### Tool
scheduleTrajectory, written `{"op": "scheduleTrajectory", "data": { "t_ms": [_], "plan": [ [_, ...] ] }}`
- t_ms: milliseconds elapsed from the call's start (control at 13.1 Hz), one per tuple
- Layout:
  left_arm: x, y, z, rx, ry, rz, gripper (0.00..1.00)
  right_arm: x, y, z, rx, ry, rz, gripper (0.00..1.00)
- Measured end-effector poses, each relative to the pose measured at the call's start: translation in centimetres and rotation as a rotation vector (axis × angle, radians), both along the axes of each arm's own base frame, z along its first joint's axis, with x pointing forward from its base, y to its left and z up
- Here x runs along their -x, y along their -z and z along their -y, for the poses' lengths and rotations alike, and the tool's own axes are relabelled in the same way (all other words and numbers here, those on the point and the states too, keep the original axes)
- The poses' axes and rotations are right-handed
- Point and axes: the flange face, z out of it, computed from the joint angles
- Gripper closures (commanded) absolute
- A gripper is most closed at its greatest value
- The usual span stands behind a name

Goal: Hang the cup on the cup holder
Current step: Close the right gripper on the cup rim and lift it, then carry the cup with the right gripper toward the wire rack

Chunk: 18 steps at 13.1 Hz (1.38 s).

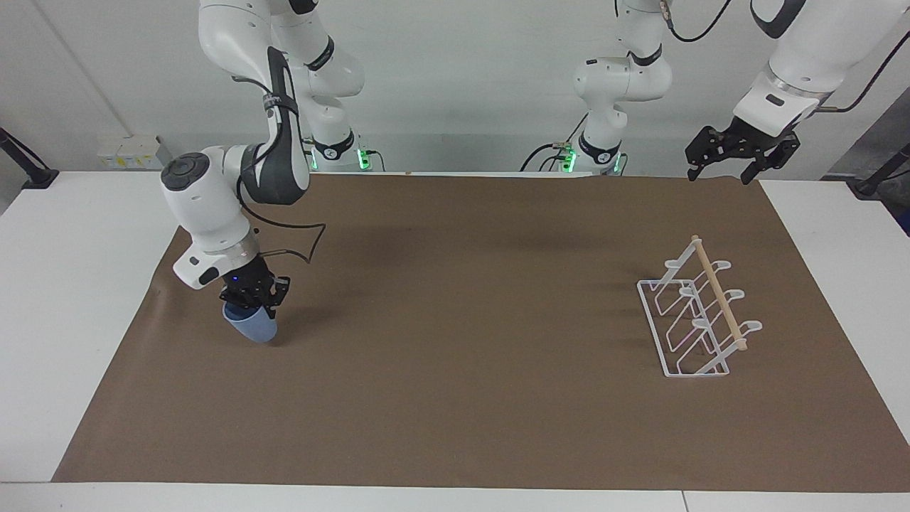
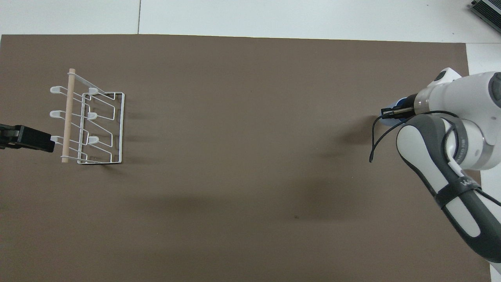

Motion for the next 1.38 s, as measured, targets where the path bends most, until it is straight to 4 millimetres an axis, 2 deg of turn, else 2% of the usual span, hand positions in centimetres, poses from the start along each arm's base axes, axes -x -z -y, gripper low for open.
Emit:
{"op": "scheduleTrajectory", "data": {
  "t_ms": [153,307,460,613,766,996,1149,1226,1379],
  "plan": [
    [0.0,0.0,0.0,0.0,0.0,0.0,0.0,0.1,-5.7,0.0,0.0,-0.008,-0.027,1.0],
    [0.0,0.0,0.0,0.0,0.0,0.0,0.0,1.5,-10.7,0.0,0.006,-0.013,-0.028,1.0],
    [0.0,0.0,0.0,0.0,0.0,0.0,0.0,3.3,-13.8,-0.3,0.008,-0.018,-0.028,1.0],
    [0.0,0.0,0.0,0.0,0.0,0.0,0.0,3.8,-14.7,-1.6,-0.033,-0.04,-0.024,1.0],
    [0.0,0.0,0.0,0.0,0.0,0.0,0.0,3.6,-14.6,-6.2,-0.154,-0.089,-0.013,1.0],
    [0.0,0.0,0.0,0.0,0.0,0.0,0.0,4.1,-15.6,-16.9,-0.276,-0.205,0.067,1.0],
    [0.0,0.0,0.0,0.0,0.0,0.0,0.0,6.1,-16.2,-24.7,-0.342,-0.234,0.084,1.0],
    [0.0,0.0,0.0,0.0,0.0,0.0,0.0,7.3,-16.5,-27.9,-0.364,-0.23,0.081,1.0],
    [0.0,0.0,0.0,0.0,0.0,0.0,0.0,9.6,-17.0,-33.1,-0.403,-0.211,0.081,1.0]
  ]
}}
